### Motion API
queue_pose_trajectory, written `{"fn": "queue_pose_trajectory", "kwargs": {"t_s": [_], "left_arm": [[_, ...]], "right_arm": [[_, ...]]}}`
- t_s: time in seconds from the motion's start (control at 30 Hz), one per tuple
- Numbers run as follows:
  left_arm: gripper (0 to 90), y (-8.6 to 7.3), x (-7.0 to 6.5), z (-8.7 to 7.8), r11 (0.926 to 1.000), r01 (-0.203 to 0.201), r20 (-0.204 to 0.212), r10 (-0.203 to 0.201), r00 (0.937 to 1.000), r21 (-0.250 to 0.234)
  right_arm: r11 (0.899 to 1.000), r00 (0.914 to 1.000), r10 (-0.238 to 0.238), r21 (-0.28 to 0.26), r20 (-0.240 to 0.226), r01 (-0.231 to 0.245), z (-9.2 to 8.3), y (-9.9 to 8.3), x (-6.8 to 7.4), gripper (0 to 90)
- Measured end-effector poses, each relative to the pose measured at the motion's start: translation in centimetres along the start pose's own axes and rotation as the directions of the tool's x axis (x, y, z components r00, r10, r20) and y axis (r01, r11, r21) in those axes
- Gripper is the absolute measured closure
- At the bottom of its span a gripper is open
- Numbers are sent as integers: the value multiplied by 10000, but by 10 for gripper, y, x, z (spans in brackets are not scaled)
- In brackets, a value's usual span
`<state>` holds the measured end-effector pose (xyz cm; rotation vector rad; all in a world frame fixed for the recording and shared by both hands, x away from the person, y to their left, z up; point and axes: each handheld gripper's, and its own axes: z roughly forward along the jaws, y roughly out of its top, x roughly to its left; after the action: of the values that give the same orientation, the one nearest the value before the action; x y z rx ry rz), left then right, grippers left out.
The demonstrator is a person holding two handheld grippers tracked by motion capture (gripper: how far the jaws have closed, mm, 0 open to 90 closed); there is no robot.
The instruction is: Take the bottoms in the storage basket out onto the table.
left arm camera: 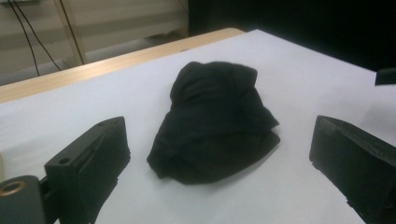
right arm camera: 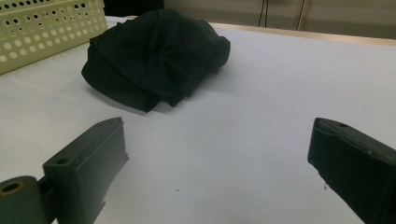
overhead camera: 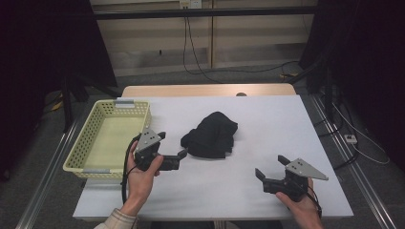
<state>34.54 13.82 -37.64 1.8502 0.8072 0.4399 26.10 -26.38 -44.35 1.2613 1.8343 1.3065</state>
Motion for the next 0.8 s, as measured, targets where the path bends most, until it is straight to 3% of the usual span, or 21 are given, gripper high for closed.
{"fn": "queue_pose_trajectory", "kwargs": {"t_s": [0.07,0.37,0.43,0.47,0.7,0.8], "left_arm": [[45,-5,2,-2,10000,-44,74,44,10000,63],[47,-28,8,-13,9992,-121,-325,133,9994,380],[49,-32,7,-15,9989,-4,-176,12,9998,464],[48,-34,7,-16,9988,-40,-52,42,10000,490],[45,-45,6,-22,9986,-325,-378,341,9987,429],[49,-50,4,-23,9980,-428,-293,442,9986,461]], "right_arm": [[10000,10000,10,4,2,-10,0,0,0,43],[10000,10000,-12,3,-1,12,0,0,0,43],[10000,10000,-4,8,-7,4,0,0,0,43],[10000,10000,-4,13,2,4,0,0,1,44],[10000,10000,-38,21,-13,38,-1,0,1,44],[10000,10000,-30,8,-38,30,-1,0,0,43]]}}
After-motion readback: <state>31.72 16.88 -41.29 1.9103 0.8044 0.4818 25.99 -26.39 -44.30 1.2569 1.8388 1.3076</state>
